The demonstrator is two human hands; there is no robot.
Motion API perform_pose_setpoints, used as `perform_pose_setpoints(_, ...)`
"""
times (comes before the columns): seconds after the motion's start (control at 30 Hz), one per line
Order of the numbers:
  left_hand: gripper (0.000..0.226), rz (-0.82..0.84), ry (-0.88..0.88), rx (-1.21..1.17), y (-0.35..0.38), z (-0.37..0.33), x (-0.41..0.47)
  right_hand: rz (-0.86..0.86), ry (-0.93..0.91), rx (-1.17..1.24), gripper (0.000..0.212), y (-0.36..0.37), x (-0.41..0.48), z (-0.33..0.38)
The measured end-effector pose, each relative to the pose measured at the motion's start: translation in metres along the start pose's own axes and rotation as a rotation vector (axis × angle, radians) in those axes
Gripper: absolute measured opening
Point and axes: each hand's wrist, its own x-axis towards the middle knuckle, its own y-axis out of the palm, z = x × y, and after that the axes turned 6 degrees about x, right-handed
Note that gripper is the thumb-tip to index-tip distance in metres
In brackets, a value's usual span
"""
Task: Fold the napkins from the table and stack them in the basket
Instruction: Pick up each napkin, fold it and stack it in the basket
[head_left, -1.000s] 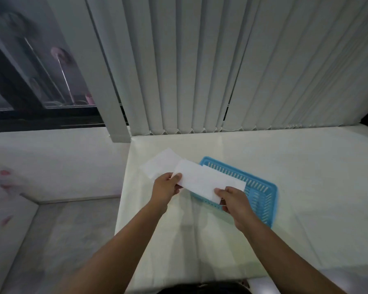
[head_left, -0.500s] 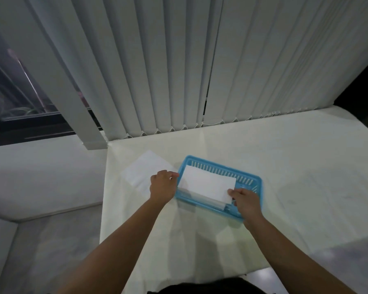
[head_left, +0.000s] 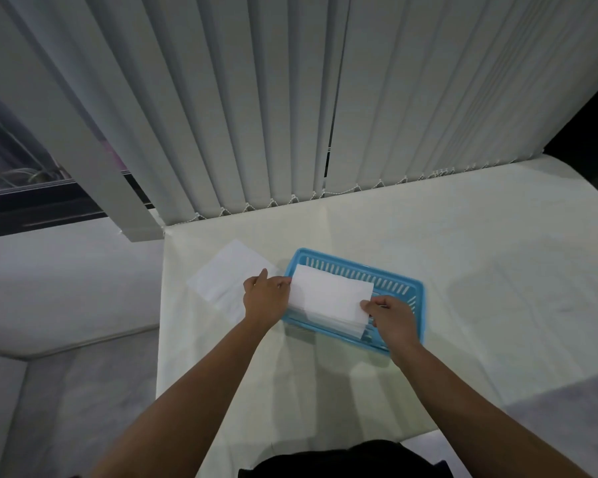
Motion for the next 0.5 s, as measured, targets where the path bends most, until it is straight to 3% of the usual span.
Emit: perform_pose_setpoints(0.5, 0.045, -0.009, -0.025, -0.036, 0.0044, 0.0078, 0.0030, -0.040, -0.062, -0.159, 0.017, -0.0083, 0.0038, -0.0017)
